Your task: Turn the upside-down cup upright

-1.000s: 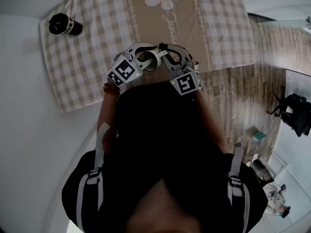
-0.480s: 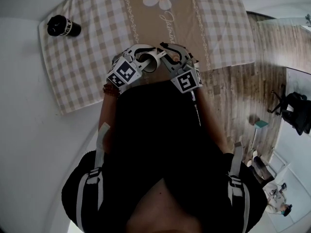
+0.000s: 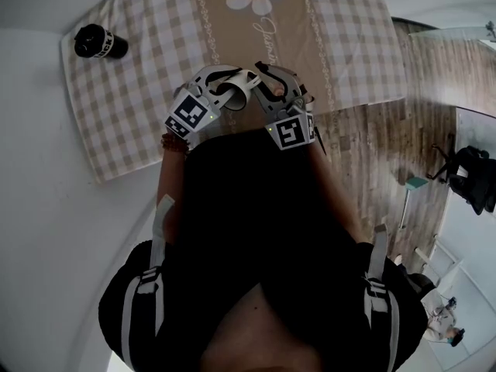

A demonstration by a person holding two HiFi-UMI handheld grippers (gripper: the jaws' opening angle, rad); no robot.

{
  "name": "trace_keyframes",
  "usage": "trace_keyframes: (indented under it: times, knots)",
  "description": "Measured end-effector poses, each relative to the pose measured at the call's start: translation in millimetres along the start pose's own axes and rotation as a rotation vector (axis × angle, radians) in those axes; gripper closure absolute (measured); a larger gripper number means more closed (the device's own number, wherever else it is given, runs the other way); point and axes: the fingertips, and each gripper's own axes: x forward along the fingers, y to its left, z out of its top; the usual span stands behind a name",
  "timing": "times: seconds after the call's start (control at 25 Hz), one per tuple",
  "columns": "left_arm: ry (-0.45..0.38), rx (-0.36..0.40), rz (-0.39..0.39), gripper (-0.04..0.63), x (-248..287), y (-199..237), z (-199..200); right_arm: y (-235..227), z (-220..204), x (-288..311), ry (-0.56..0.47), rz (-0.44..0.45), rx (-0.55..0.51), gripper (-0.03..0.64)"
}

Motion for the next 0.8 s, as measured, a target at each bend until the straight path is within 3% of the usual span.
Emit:
trace_keyframes:
  times: [0.08, 0.12, 0.24, 0.28, 0.4, 0.44, 0.8]
  knots:
    - [-0.073, -0.118, 0.053, 0.532, -9, 19, -2, -14, 3, -4, -0.05, -0.052, 0.077, 0.515]
    - [-0.102, -0.165, 0.081, 0.534, -17, 30, -2, -19, 0, -7, -0.07, -0.06, 0.165, 0.515]
    - [-0.124, -0.183, 0.153, 0.537, -37, 52, 3, -20, -13, -12, -0.068, 0.02, 0.463, 0.511]
    - [-0.119, -0.168, 0.167, 0.536, -39, 55, 5, -15, -14, -11, -0.072, 0.077, 0.542, 0.45]
    - [-0.113, -0.135, 0.193, 0.535, -37, 56, 8, 4, -4, 0, -0.107, 0.252, 0.767, 0.138]
    - [-0.117, -0.127, 0.197, 0.535, -33, 53, 11, 10, -1, 6, -0.112, 0.285, 0.82, 0.103]
    - [-0.13, -0.087, 0.217, 0.535, -25, 42, 18, 42, 1, 20, -0.088, 0.44, 0.995, 0.072]
